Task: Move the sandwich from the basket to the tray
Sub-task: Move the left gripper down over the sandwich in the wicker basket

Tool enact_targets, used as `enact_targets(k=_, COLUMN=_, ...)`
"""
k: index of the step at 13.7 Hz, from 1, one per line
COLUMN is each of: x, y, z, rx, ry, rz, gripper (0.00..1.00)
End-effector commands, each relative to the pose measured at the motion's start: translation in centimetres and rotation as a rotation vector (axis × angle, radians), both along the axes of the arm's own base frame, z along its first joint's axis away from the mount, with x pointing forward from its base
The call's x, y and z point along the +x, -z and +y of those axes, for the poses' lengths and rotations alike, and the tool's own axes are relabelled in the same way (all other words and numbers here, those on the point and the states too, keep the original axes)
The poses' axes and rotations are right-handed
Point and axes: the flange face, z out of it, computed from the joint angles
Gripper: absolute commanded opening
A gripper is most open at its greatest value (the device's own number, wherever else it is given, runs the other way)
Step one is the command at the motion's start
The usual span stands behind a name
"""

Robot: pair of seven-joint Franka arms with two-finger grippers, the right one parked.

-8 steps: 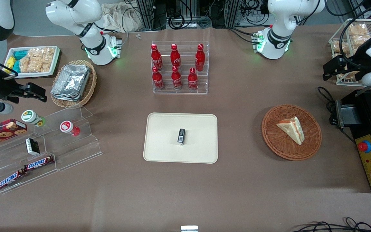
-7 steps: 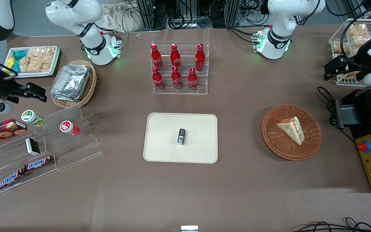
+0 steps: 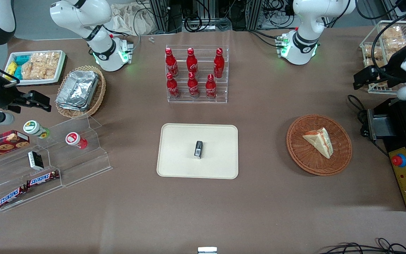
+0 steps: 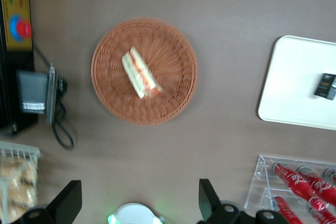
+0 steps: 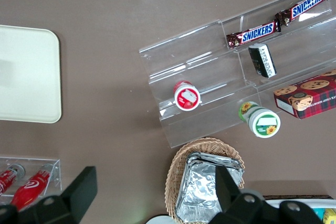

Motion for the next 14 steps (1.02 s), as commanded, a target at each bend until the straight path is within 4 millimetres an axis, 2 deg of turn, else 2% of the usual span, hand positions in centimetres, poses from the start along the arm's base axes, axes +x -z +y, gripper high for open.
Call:
enact_targets(k=1, x=0.7, y=5.4, z=-0.1, rx=0.032, ry=-0.126, rz=0.076, gripper=1.00)
enact_targets(k=3, x=1.3, y=9.8, z=0.3, rx=0.041, ry=-0.216, rz=0.072, gripper=1.00)
enact_targets(k=6, x=1.9, y=18.1, z=1.0, rx=0.056, ry=-0.366, rz=0.057, gripper=1.00)
enact_targets(k=10, x=1.5, y=27.7, z=2.4, rx=0.047, ry=-0.443, rz=-0.005, gripper=1.00)
enact_targets(k=11, x=1.1, y=30.2, z=3.3, rx=0.046, ry=-0.463, rz=-0.023, gripper=1.00)
enact_targets(k=12, x=0.7, y=32.0, z=4.3, rx=0.045, ry=-0.484, rz=-0.046, gripper=1.00)
enact_targets(k=14, x=0.7, y=35.1, z=4.7, rx=0.048, ry=-0.498, rz=-0.049, gripper=1.00)
